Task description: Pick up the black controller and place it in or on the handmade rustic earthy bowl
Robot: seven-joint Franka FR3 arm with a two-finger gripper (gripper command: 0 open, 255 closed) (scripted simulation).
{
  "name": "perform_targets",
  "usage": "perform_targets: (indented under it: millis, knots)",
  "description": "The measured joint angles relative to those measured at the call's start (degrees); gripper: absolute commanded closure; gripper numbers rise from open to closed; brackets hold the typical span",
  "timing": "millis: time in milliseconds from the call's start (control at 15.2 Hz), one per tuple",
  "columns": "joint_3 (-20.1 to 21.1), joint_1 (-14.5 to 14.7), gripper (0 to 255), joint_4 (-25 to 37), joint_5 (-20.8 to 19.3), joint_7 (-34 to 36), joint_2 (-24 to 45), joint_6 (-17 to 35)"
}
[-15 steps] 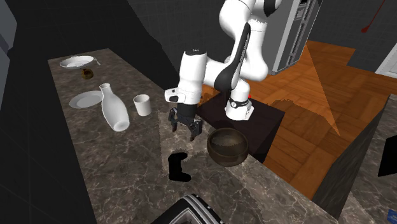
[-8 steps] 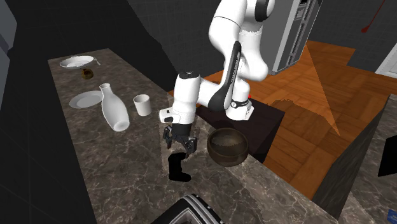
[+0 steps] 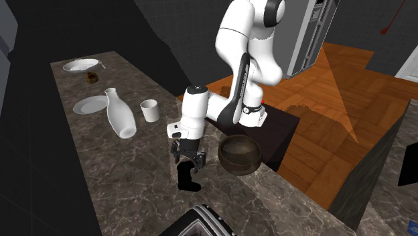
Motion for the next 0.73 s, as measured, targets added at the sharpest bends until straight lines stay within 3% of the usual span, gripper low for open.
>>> perform_targets:
  millis: [264,330,726]
  knots:
    - [0.0,0.0,0,0.1,0.0,0.0,0.2,0.1]
    - [0.0,0.0,255,0.1,0.0,0.0,0.2,0.1]
    - [0.0,0.1,255,0.1,0.0,0.1,0.1,0.1]
